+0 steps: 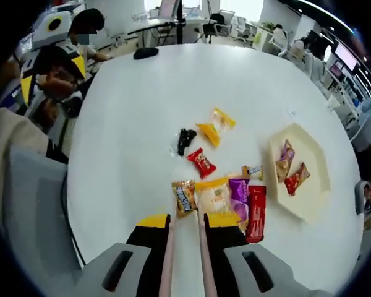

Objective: Place the target food into the container with the food tongs after gripping and lifting it, then release it inside without dropping or visibly crushing the food.

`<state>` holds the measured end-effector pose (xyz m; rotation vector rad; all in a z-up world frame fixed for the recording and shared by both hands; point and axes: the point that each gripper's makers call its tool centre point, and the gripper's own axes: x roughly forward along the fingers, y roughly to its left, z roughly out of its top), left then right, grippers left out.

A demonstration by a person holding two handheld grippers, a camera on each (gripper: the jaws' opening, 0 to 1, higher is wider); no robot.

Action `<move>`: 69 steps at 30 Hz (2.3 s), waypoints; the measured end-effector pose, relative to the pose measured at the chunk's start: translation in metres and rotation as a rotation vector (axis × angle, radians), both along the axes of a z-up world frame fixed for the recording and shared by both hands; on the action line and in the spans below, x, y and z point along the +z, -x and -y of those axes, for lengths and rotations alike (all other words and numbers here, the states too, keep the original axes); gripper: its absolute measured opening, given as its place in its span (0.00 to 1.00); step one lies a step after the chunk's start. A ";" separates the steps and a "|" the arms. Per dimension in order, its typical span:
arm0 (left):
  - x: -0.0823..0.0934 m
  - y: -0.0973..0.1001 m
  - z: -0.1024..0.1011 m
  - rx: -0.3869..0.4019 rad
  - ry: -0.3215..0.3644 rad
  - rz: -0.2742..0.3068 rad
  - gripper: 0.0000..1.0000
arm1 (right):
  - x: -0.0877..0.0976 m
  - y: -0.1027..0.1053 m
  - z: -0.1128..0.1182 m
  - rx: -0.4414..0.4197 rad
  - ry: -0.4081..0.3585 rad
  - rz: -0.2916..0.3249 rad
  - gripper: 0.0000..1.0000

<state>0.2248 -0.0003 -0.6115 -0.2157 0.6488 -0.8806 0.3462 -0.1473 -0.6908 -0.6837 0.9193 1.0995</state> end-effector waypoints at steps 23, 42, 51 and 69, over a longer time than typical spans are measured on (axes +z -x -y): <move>0.007 -0.002 0.004 -0.027 0.001 0.018 0.54 | 0.056 -0.049 0.006 -0.158 -0.135 0.101 0.20; 0.006 0.000 0.002 -0.028 -0.005 0.016 0.54 | 0.088 -0.099 0.012 -0.196 -0.167 0.183 0.20; 0.005 0.000 0.002 -0.027 -0.008 0.014 0.54 | 0.095 -0.121 0.016 -0.212 -0.173 0.209 0.20; 0.006 -0.006 -0.001 -0.006 -0.011 0.020 0.56 | 0.106 -0.149 0.026 -0.243 -0.167 0.236 0.20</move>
